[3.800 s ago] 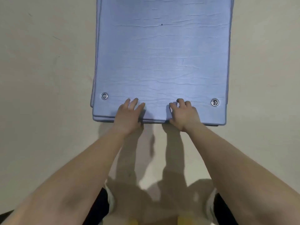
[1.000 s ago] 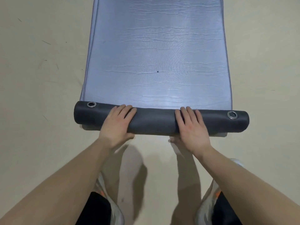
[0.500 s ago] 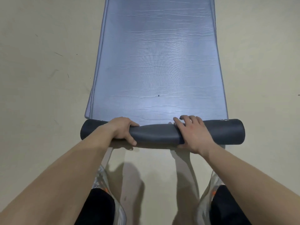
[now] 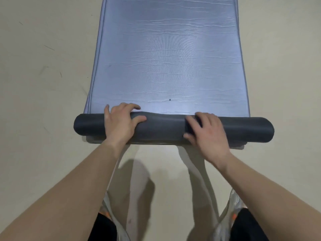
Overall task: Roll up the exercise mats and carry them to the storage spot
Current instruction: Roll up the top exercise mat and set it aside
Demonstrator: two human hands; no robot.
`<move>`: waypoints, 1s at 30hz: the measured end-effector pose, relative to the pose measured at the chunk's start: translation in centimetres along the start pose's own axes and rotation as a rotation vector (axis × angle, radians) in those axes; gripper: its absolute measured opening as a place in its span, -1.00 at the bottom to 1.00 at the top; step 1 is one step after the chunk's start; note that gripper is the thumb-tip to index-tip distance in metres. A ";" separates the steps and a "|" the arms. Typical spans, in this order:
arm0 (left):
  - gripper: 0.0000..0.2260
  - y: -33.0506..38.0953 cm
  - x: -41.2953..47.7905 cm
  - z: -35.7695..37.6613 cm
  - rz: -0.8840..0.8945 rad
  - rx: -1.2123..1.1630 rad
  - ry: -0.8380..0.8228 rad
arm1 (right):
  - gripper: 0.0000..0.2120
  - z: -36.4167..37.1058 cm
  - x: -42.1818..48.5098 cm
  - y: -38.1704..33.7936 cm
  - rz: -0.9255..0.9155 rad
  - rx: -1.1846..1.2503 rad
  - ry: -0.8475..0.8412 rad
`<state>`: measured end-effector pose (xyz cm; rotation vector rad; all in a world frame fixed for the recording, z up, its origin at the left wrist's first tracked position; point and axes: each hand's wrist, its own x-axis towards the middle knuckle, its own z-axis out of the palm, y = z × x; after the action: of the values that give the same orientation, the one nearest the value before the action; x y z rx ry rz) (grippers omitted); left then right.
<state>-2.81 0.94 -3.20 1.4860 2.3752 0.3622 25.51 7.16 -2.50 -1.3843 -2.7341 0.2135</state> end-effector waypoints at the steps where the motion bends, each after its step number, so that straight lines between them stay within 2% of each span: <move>1: -0.66 0.1 0.9 0.1 -0.017 0.010 0.007 | 0.00 0.8 -0.7 -0.5 -0.015 -0.074 -0.018; 3: -0.70 0.7 1.6 0.5 -0.011 0.056 0.089 | 0.31 1.6 0.1 -0.5 -0.018 -0.166 -0.124; 5: -0.73 1.2 0.5 1.3 0.080 0.090 0.237 | 0.37 1.6 2.6 0.4 -0.012 -0.203 -0.196; 6: -0.67 1.1 -0.4 1.8 0.146 0.097 0.251 | 0.34 1.4 4.0 0.8 -0.011 -0.217 -0.233; 7: -0.49 0.9 -1.3 2.4 0.196 0.124 0.197 | 0.30 1.3 5.2 1.1 -0.010 -0.227 -0.263; 9: -0.02 -0.3 -2.0 2.8 0.254 0.287 -0.012 | 0.22 1.5 6.4 1.4 -0.024 -0.231 -0.250; 10: 0.09 -1.1 -1.8 2.8 0.282 0.355 -0.069 | 0.20 1.8 6.3 1.4 -0.028 -0.223 -0.213; 11: 0.11 -1.6 -1.3 2.6 0.323 0.383 -0.080 | 0.19 2.1 5.9 1.4 -0.033 -0.214 -0.161; 13: -0.01 -1.8 -0.1 2.3 0.390 0.383 -0.046 | 0.17 2.3 5.3 1.5 -0.037 -0.200 -0.106; 16: -0.20 -1.3 1.1 1.5 0.398 0.335 -0.016 | 0.05 0.8 6.6 1.4 -0.033 -0.167 -0.234; 19: -0.22 -0.5 0.0 -0.5 0.347 0.314 -0.220 | -0.06 -1.1 6.3 1.2 -0.041 -0.109 -0.443; 21: -0.19 -0.2 -1.8 -1.6 0.311 0.300 -0.378 | 0.02 -1.8 4.0 0.7 -0.030 -0.067 -0.557; 22: -0.19 -0.2 -2.5 -1.9 0.295 0.293 -0.438 | 0.05 -1.8 2.2 0.3 -0.030 -0.082 -0.557; 26: -0.14 0.6 -2.4 -2.9 0.232 0.261 -0.586 | -0.10 0.6 -4.4 -2.0 -0.076 -0.225 -0.222; 28: -0.11 0.8 -1.5 -3.5 0.197 0.224 -0.626 | -0.14 1.4 -4.2 -2.0 -0.054 -0.218 -0.151; 30: -0.10 0.7 -2.2 -3.6 0.187 0.193 -0.507 | -0.16 1.5 -2.1 -1.2 -0.035 -0.206 -0.157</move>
<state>-2.73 -0.88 0.71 1.6517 1.9165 -0.1942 25.62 4.59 -3.80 -1.4216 -2.9801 0.0407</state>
